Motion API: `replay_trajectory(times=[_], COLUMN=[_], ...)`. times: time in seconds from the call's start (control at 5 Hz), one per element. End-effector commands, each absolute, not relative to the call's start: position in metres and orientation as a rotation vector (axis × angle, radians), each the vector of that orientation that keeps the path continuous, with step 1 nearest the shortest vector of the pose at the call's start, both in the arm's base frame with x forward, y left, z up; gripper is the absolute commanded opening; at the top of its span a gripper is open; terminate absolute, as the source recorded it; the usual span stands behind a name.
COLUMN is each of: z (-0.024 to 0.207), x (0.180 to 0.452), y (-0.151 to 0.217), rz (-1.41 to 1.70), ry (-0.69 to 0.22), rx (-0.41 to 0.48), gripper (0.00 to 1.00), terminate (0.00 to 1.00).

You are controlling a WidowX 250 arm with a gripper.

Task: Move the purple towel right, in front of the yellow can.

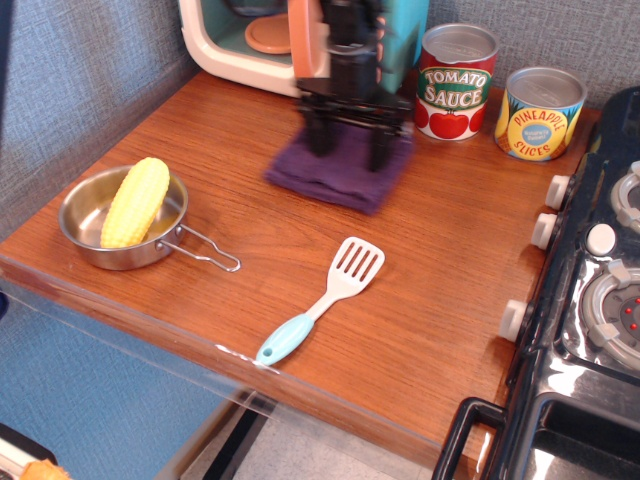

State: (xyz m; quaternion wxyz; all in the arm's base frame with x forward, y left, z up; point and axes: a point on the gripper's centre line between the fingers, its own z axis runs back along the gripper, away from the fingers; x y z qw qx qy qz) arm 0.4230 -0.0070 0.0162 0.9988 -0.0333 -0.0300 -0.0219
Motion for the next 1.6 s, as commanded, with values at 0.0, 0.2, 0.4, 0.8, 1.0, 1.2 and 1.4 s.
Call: replay_trajectory(times=[0.0,0.2,0.4,0.8,1.0,1.2,1.4], z=[0.022,0.022,0.028,0.098,0.127,0.142,0.142], x=[0.412,0.409,0.415,0.426,0.413,0.388,0.364], y=[-0.094,-0.107,-0.103,-0.101,-0.107,-0.1,-0.073], rz=[-0.156,-0.159,-0.089,-0.078,-0.133,-0.156,-0.13], ry=[-0.073,-0.066,-0.067,-0.168,-0.206,-0.211,-0.199], rx=[-0.058,-0.05,-0.082,-0.084,-0.077,-0.036,0.004], gripper=[1.0,1.0,1.0,1.0,1.0,1.0,1.0], terminate=[0.0,0.0,0.0,0.0,0.0,0.0,0.0])
